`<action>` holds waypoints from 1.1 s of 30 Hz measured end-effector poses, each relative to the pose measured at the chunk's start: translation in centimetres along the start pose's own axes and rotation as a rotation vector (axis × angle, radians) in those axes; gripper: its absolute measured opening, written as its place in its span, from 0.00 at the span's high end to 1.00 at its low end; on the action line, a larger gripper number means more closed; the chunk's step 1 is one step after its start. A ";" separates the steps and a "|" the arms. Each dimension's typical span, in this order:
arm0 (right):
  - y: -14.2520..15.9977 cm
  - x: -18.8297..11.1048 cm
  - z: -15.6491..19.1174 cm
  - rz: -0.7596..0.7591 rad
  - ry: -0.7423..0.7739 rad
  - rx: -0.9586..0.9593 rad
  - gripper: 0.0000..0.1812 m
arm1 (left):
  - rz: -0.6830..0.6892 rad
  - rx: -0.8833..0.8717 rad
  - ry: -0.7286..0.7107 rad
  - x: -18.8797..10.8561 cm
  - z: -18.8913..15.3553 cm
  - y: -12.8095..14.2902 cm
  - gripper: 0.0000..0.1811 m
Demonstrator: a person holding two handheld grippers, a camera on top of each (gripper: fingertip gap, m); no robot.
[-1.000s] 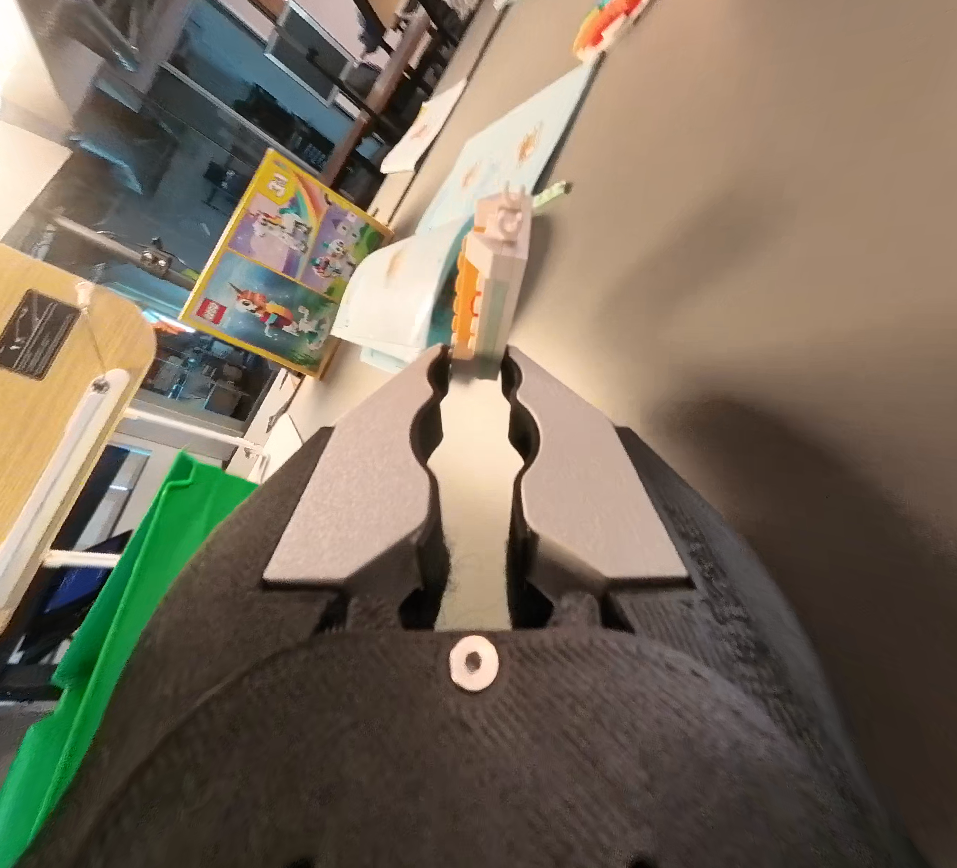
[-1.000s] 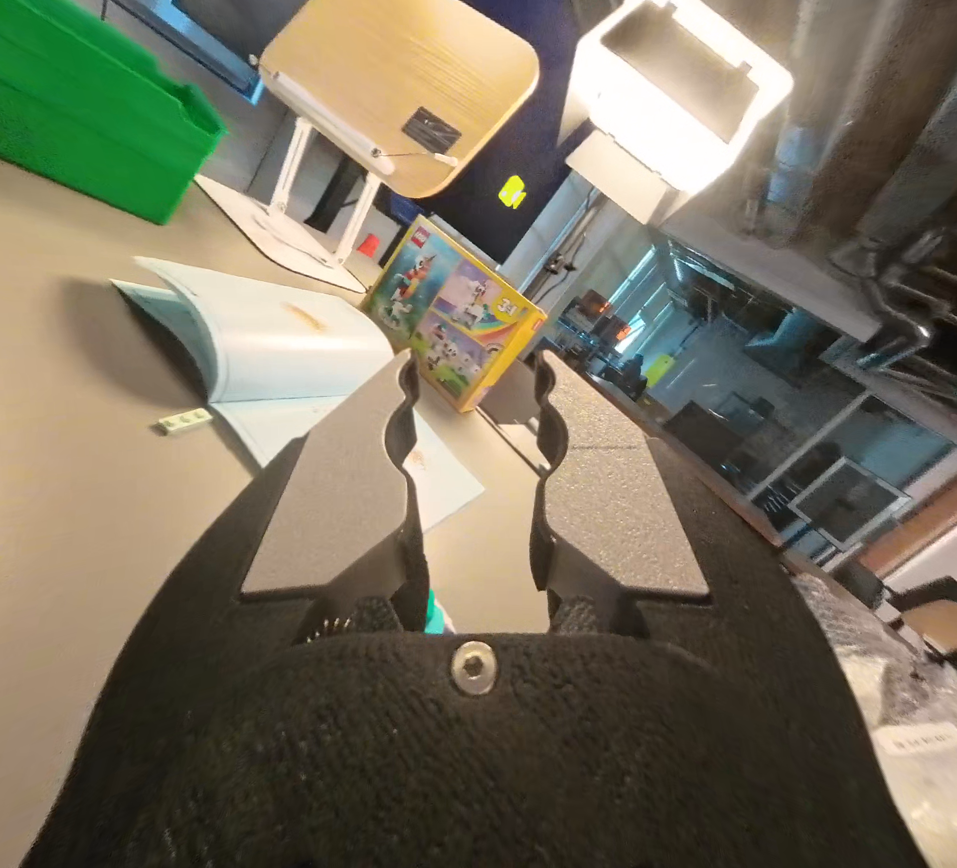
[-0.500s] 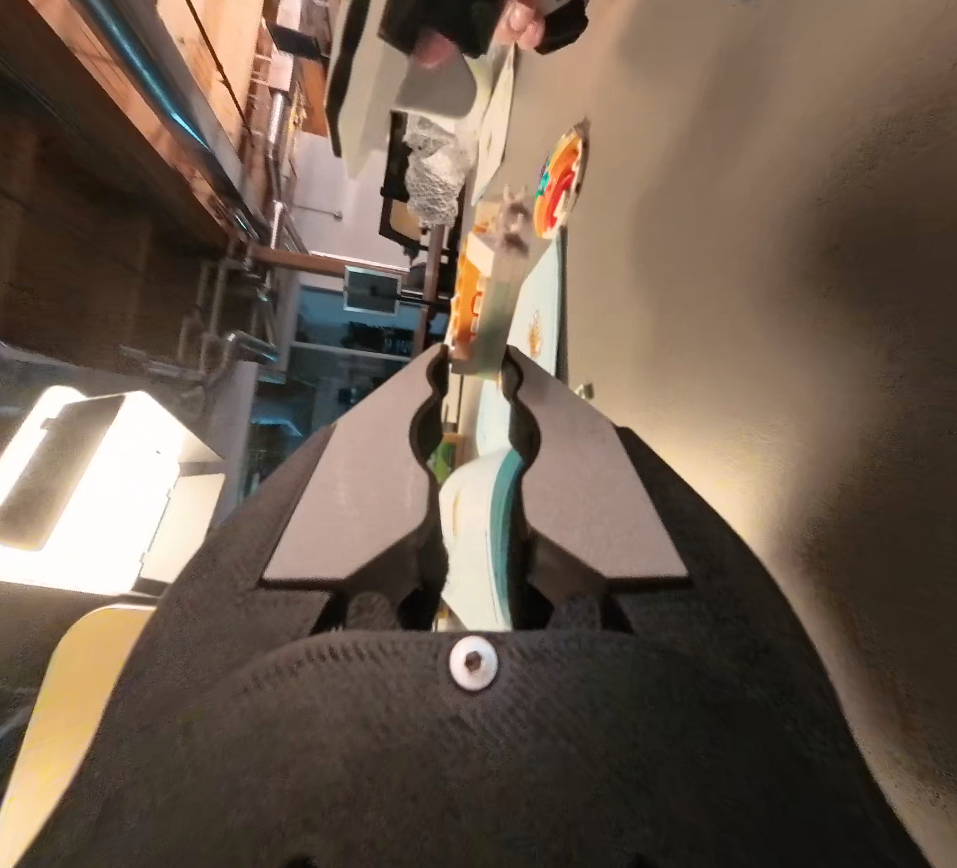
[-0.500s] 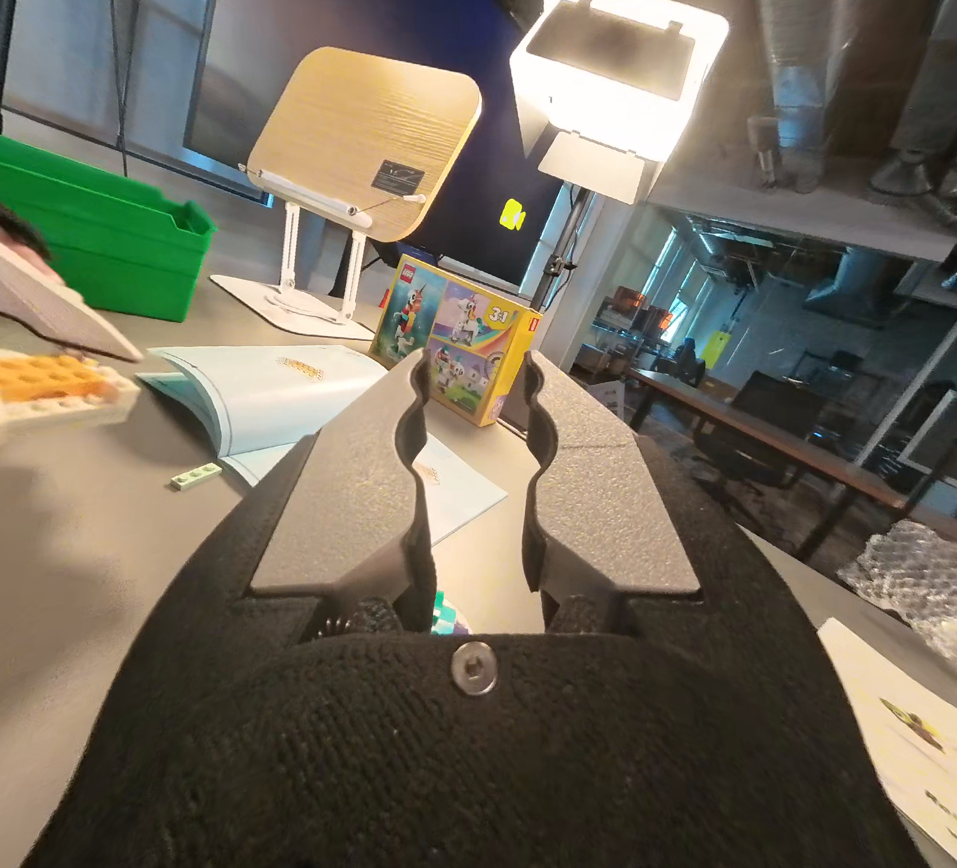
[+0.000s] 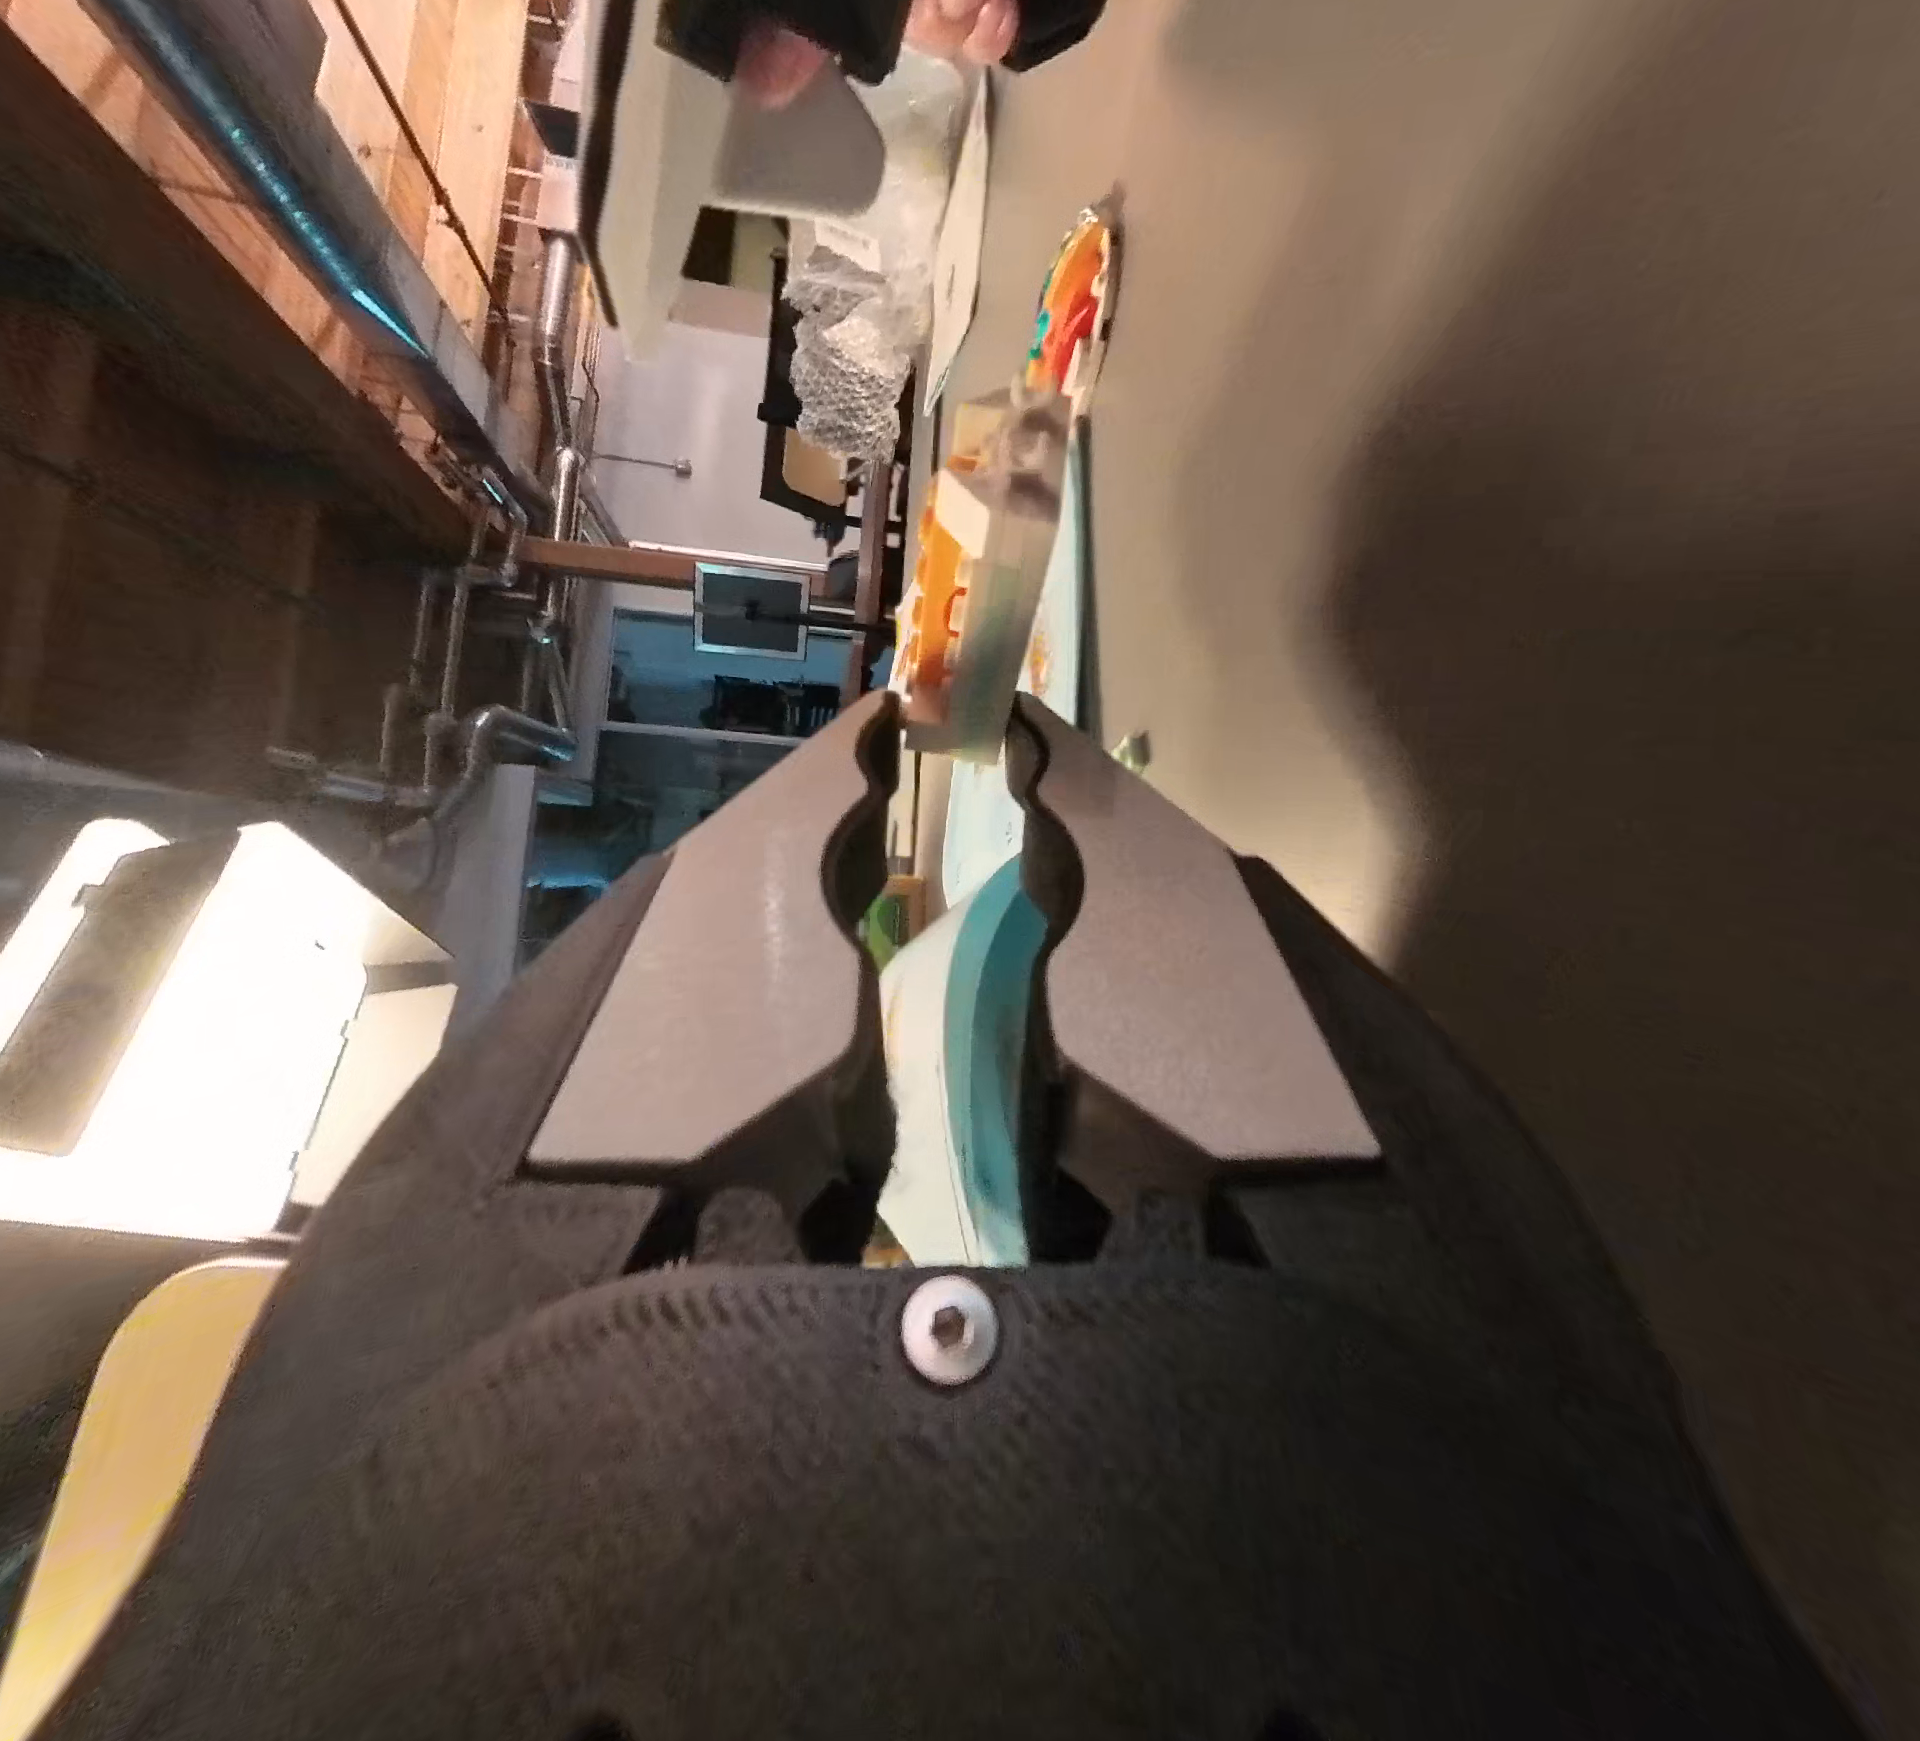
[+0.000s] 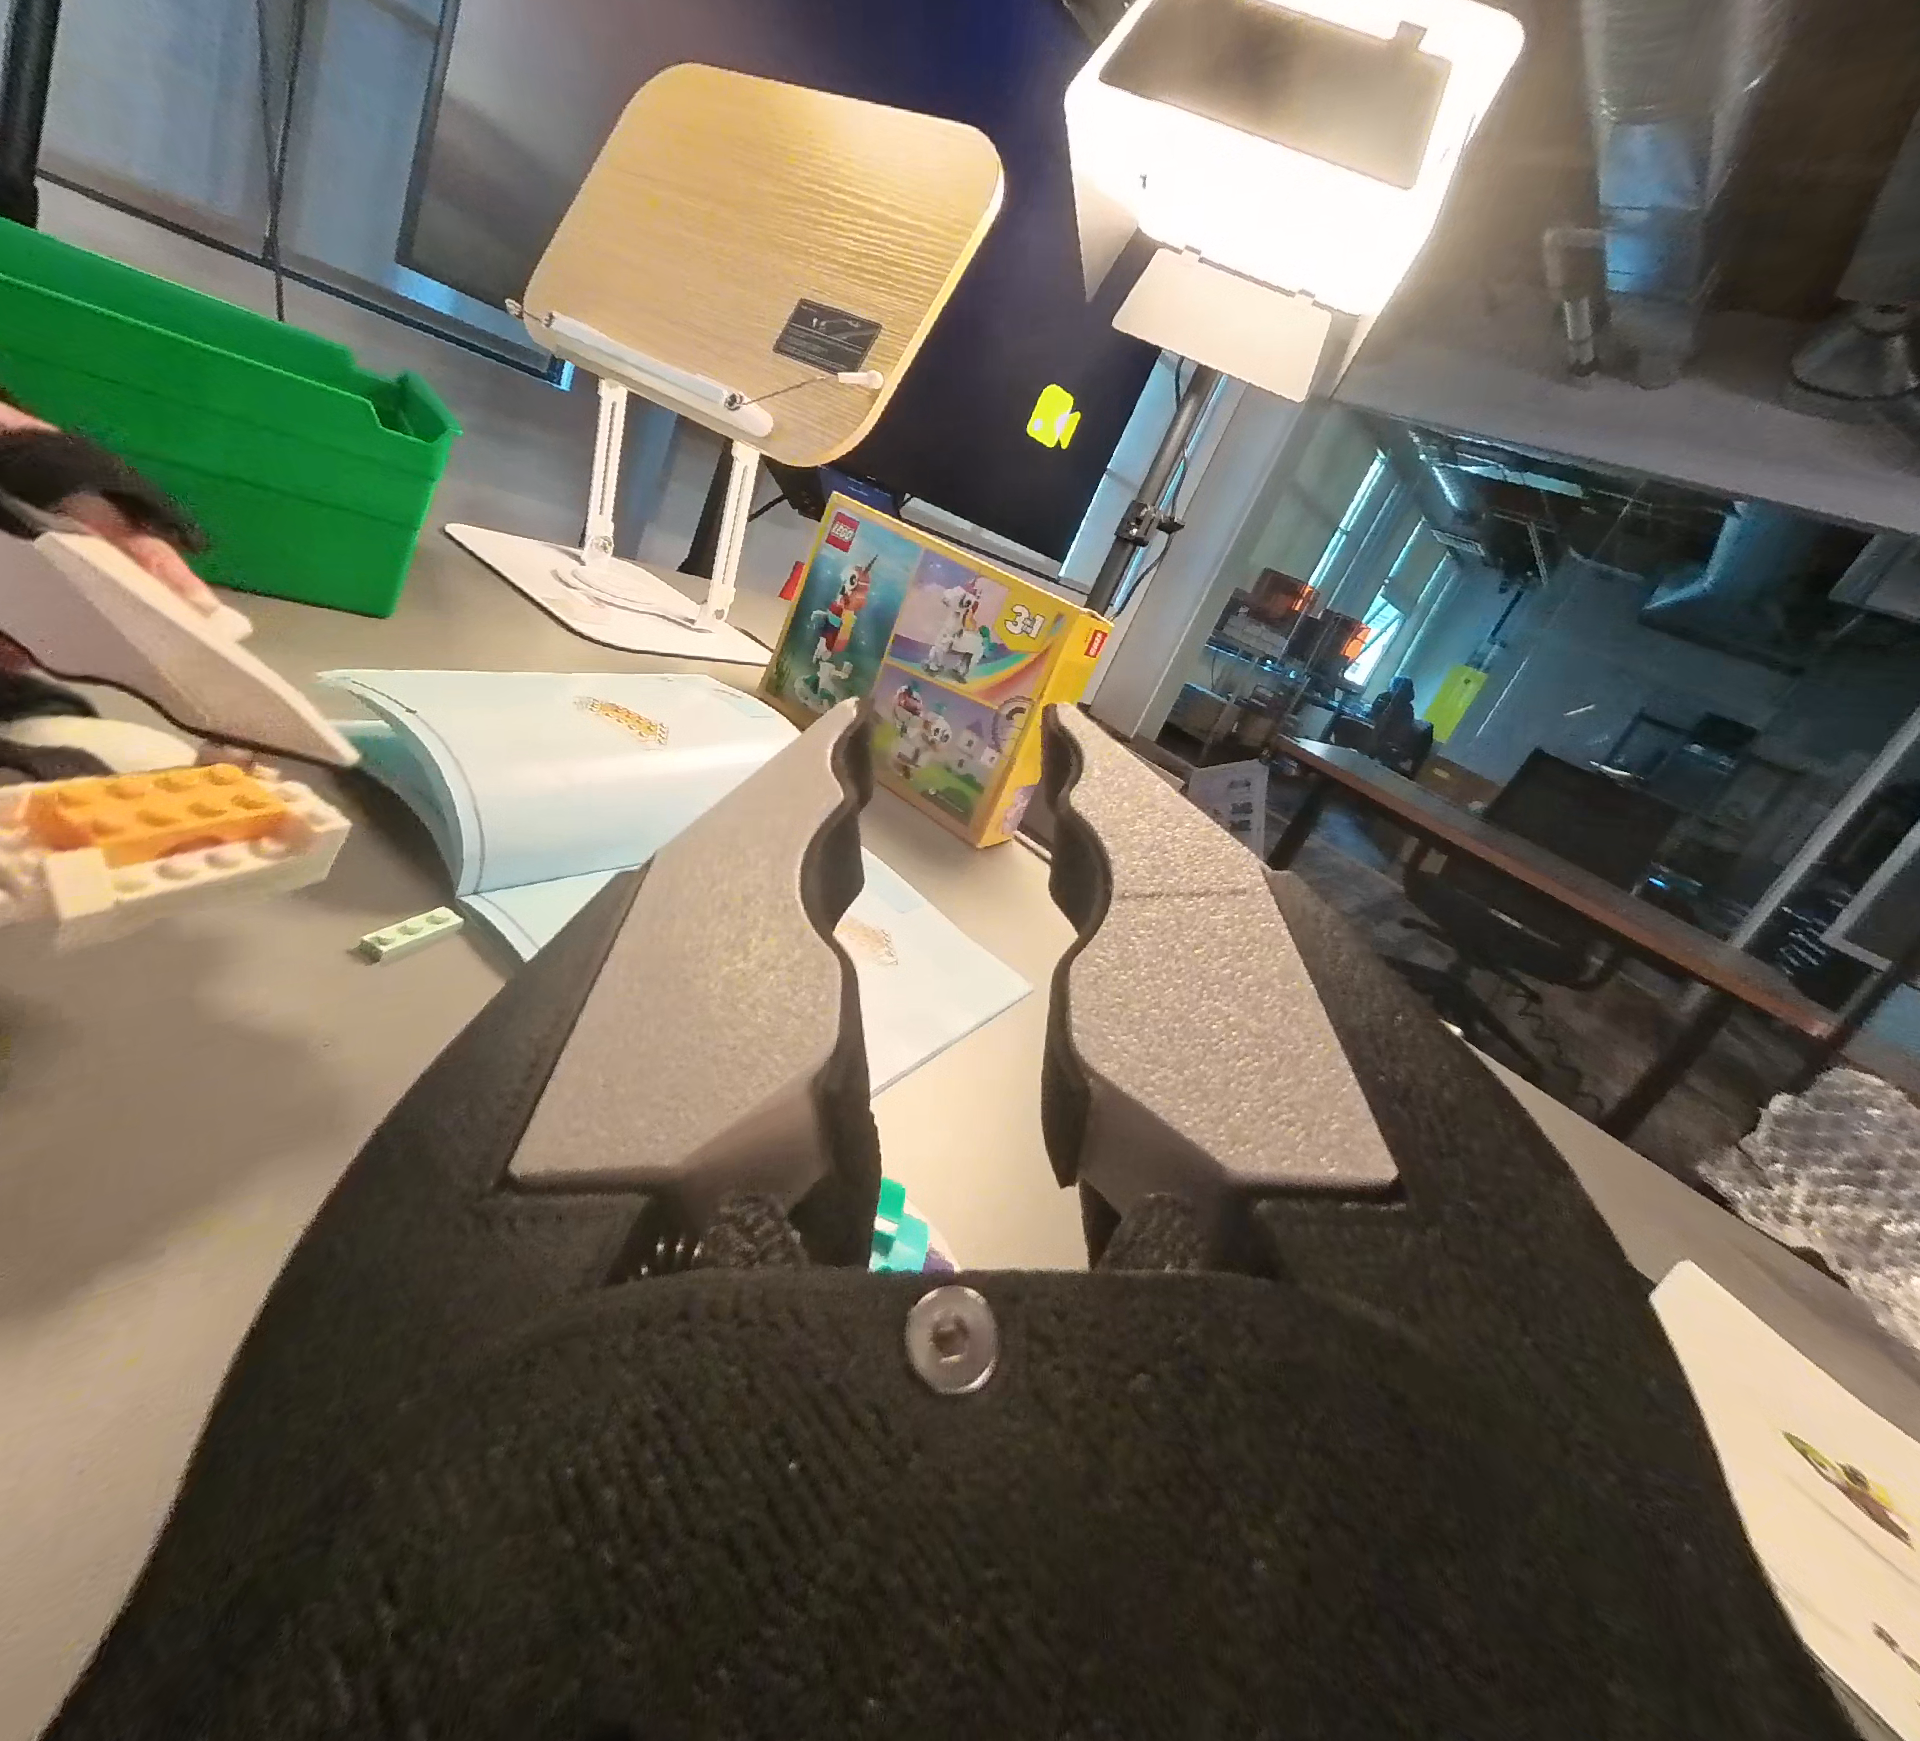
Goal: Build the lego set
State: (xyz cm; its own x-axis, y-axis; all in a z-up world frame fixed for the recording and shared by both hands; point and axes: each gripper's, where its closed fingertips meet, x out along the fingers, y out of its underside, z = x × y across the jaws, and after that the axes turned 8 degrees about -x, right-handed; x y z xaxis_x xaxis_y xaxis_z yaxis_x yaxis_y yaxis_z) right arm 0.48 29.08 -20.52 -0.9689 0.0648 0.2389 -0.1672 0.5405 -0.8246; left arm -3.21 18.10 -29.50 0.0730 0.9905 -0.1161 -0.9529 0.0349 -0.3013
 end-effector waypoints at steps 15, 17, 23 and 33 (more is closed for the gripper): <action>0.2 0.1 0.0 0.009 -0.004 0.006 0.84 | -0.007 0.055 -0.009 0.0 -0.1 -0.3 0.89; 0.2 0.1 0.1 0.011 -0.009 0.001 0.84 | -0.008 0.061 -0.005 0.0 -0.2 -0.3 0.89; 0.4 0.2 0.5 0.025 -0.034 0.012 0.85 | -0.028 0.058 0.012 -0.3 -0.4 -0.7 0.89; 0.5 0.3 0.7 0.031 -0.045 0.008 0.85 | -0.051 0.038 0.044 -0.5 -0.9 -1.2 0.90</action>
State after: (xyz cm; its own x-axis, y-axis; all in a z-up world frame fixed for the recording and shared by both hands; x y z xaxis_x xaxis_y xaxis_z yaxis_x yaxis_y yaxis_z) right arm -0.01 28.77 -21.23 -0.9807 0.0436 0.1904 -0.1385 0.5321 -0.8353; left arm -1.88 17.50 -29.93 0.1340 0.9806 -0.1429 -0.9580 0.0913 -0.2717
